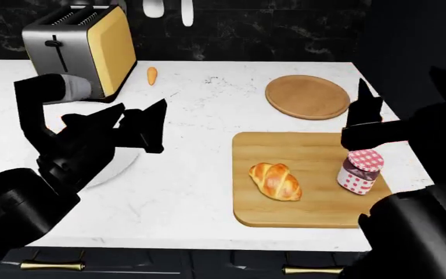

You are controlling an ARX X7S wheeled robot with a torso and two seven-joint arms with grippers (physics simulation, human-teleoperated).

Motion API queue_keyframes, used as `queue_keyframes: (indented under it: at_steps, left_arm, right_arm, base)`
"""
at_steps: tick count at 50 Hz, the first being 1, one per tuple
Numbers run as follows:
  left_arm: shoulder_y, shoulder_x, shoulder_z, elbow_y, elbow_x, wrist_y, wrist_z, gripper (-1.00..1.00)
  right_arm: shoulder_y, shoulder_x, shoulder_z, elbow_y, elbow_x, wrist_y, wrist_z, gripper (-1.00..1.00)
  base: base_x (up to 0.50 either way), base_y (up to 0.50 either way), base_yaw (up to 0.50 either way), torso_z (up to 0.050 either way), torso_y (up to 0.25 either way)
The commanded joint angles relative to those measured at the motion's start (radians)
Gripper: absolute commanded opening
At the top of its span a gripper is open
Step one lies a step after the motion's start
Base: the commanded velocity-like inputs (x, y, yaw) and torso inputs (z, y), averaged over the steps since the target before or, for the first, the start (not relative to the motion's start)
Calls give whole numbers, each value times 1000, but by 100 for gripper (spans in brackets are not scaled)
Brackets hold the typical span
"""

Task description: From the different types of pastries on the counter, select a croissant and place it on the cutting board. Then retrieve a jar of jam from the cabinet and place it alongside the croissant on the cutting board.

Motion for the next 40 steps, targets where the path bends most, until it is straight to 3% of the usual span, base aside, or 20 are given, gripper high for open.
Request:
queue_keyframes:
  at_steps: [1,7,9,11,16,20,25,29,40]
  left_arm:
    - [-5,-28,-105,136,-88,38,-65,100]
    - [52,-38,-215,274,-166,94,-126,100]
    - [74,-37,-237,303,-192,106,-134,100]
    - [108,-29,-259,335,-188,121,-132,100]
    - [220,-8,-369,432,-142,183,-130,100]
    - [290,-3,-448,511,-147,220,-141,100]
    - [393,33,-498,544,-149,246,-74,100]
    - [440,76,-510,543,-93,259,-34,100]
    - [573,201,-645,635,-26,390,74,100]
  right_arm:
    - [111,-63,-39,-148,-163,44,-100,100]
    - [-8,-64,48,-316,342,46,352,100]
    - [-16,-64,83,-344,439,45,417,100]
    - [23,-64,114,-344,359,46,303,100]
    - [93,-64,-8,-344,-245,46,-157,100]
    - [155,-64,-201,-344,-443,46,-159,100]
    - [205,-64,-188,-344,-429,46,-159,100]
    - [200,-64,-272,-344,-517,46,-159,100]
    - [201,-64,-264,-344,-483,46,-159,100]
  base:
    - [0,0,0,0,0]
    - [0,0,0,0,0]
    - [0,0,0,0,0]
    - [0,0,0,0,0]
    - [0,0,0,0,0]
    - [0,0,0,0,0]
    - [0,0,0,0,0]
    - [0,0,0,0,0]
    - [0,0,0,0,0]
